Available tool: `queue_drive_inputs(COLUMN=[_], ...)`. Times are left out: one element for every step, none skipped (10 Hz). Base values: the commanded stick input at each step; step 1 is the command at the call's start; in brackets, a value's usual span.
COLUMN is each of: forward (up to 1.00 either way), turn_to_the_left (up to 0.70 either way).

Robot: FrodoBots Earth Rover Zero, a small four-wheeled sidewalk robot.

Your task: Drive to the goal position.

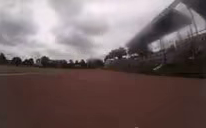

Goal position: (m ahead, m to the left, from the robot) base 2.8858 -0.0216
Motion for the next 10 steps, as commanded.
queue_drive_inputs(forward=[0.70, 0.70, 0.70, 0.70, 0.70, 0.70, 0.70, 0.70, 0.70, 0.70], turn_to_the_left=[0.00, 0.00, 0.00, 0.00, 0.00, 0.00, 0.00, 0.00, 0.00, 0.00])
